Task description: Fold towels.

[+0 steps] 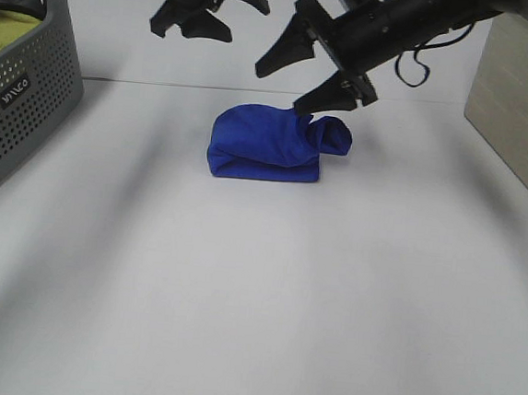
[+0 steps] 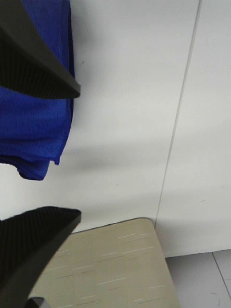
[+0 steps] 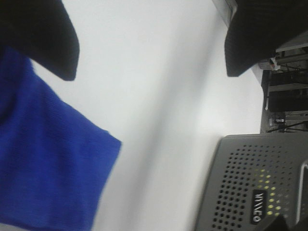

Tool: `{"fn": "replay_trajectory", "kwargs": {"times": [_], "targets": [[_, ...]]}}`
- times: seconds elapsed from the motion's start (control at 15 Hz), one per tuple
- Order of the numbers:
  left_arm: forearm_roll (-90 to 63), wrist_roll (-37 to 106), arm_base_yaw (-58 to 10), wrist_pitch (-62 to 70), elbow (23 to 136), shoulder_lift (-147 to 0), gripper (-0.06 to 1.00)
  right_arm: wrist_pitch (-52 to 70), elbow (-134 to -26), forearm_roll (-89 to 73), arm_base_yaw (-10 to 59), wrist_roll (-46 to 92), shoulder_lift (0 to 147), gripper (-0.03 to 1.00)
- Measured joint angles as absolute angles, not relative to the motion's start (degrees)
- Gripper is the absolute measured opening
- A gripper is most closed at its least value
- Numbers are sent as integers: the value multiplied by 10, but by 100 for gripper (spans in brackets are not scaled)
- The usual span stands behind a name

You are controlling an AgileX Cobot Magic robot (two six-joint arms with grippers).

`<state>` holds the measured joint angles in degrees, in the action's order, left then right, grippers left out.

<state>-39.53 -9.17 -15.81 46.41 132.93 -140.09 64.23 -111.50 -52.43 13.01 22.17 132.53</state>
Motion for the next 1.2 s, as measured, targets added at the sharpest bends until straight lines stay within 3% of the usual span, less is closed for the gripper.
{"fn": "replay_trajectory", "kwargs": {"times": [0.27, 0.73, 1.2], "targets": [[-376, -92, -127, 484, 1331, -1381, 62, 569, -1115, -579, 170, 247, 1361, 78], [-347, -91, -126, 509, 1331, -1381, 62, 553, -1115, -498, 90, 219, 1397, 77], [-331, -73, -126, 542, 1331, -1366, 62, 587, -1115, -438, 89, 206, 1383, 77]]}}
